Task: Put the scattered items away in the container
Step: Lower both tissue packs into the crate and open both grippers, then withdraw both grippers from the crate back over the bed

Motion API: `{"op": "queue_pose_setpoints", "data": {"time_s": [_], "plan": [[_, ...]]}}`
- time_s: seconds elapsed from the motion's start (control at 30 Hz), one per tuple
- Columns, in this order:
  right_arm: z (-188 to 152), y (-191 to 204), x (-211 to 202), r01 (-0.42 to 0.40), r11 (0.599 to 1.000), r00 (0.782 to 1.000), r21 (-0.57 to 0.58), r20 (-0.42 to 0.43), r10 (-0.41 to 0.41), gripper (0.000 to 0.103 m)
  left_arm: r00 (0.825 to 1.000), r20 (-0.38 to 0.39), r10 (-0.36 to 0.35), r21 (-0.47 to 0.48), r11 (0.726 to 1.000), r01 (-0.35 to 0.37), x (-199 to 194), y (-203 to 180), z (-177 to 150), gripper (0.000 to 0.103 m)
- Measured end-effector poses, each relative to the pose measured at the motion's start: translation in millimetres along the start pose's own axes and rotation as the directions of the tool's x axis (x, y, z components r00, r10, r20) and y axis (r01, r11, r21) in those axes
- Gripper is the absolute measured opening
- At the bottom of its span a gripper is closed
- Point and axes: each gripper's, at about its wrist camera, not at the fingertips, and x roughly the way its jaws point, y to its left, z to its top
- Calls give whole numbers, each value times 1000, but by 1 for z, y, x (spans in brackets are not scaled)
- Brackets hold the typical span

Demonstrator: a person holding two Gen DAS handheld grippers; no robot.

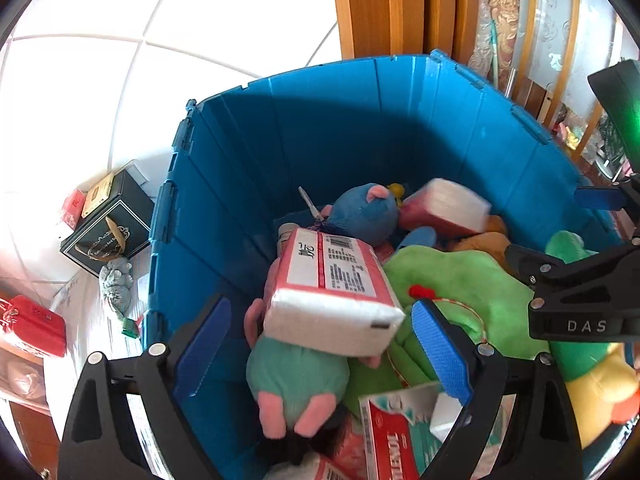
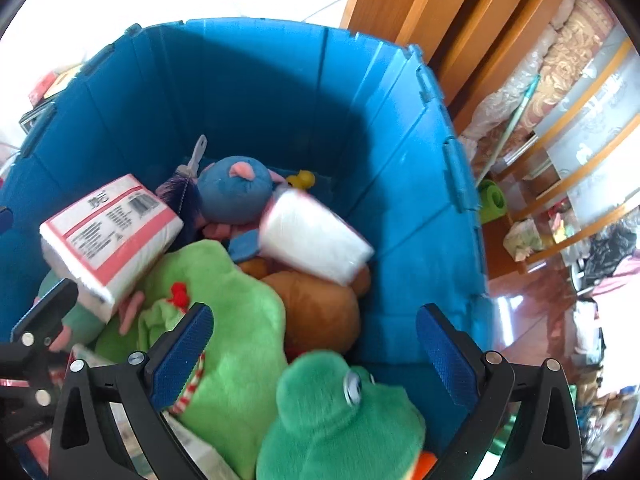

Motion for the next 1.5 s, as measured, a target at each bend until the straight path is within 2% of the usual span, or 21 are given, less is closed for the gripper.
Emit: {"op": "queue_pose_setpoints", "data": {"time_s": [0.2,0.5,0.77,0.93,1.07,1.13,1.27,1.4,1.5], "plan": [[-27,5,-37,-13,1000,997,-10,80,14,103,997,71,-5,28,1000,3,-41,3,-28,93],[-69,36,-104,-31,999,976,-22,213,35,103,984,165,-74,38,997,68,-88,21,-68,93],[-105,84,-149,-4,1000,949,-7,314,6,103,960,254,-120,18,993,120,-122,64,-107,93],[-127,118,-164,-35,999,933,25,360,24,103,948,278,-153,21,988,153,-133,94,-134,93],[-141,145,-168,-31,999,922,41,386,13,103,943,297,-148,18,989,150,-138,110,-153,93],[-146,155,-170,-54,998,918,37,394,35,103,943,297,-147,-4,988,155,-140,120,-160,93],[-147,177,-170,-72,997,906,9,419,62,103,940,328,-93,-66,990,121,-143,139,-174,93],[-143,195,-161,-146,988,883,-46,443,151,103,949,311,-45,-135,987,92,-136,161,-189,93],[-139,210,-152,-193,978,870,-82,446,209,103,959,281,32,-212,977,29,-128,186,-204,93]]}}
